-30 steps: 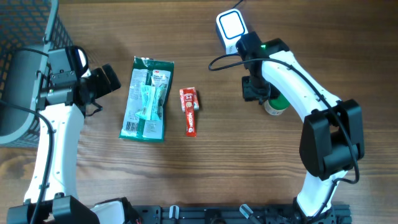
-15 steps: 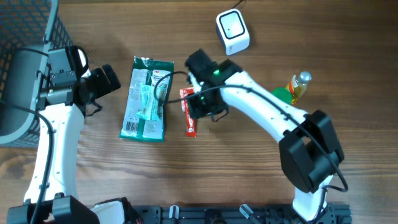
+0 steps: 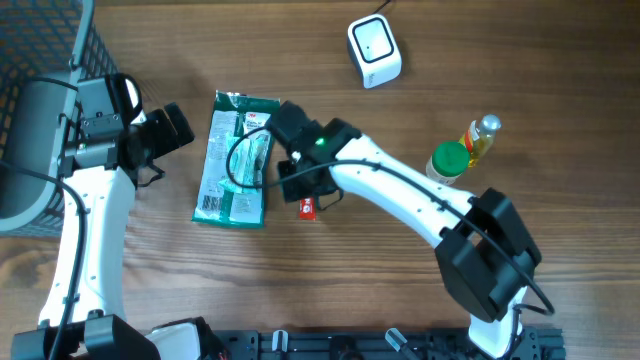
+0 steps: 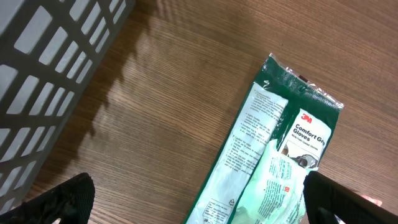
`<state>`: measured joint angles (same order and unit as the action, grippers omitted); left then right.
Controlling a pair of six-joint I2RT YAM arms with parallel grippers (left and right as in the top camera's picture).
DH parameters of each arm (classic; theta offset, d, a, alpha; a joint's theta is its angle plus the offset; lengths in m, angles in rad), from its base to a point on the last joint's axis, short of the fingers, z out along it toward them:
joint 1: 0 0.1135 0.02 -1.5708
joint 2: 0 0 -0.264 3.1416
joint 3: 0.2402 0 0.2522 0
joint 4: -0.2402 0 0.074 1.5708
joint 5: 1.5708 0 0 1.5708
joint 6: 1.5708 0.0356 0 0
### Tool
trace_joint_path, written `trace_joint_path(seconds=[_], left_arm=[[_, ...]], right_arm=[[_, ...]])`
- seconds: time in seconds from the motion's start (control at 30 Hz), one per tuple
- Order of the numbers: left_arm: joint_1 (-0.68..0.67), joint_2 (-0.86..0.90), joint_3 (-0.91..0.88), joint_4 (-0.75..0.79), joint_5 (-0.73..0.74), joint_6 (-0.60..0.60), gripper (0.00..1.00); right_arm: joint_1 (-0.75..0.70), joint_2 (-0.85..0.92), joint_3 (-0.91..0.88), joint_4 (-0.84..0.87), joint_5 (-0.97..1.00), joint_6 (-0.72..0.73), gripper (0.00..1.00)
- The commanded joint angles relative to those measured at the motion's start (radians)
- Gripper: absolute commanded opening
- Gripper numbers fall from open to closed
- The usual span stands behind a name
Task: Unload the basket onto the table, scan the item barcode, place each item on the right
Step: 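Lower the right gripper onto the Nescafe stick and close it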
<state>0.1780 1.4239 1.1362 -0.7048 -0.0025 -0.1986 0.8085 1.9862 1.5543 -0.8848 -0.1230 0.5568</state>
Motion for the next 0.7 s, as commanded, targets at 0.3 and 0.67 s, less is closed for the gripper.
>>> trace_joint_path(seconds=[0.3,0.67], left_arm=[[0.003,-0.002,0.005,0.0,-0.003,0.012,1.0],[0.003,-0.002,0.005,0.0,-0.003,0.012,1.0]], right_arm=[[0.111,0.072,-0.018,0.013,0.283,0.15,0.32],[0.111,0.157,-0.025,0.036,0.28,0.15,0.32]])
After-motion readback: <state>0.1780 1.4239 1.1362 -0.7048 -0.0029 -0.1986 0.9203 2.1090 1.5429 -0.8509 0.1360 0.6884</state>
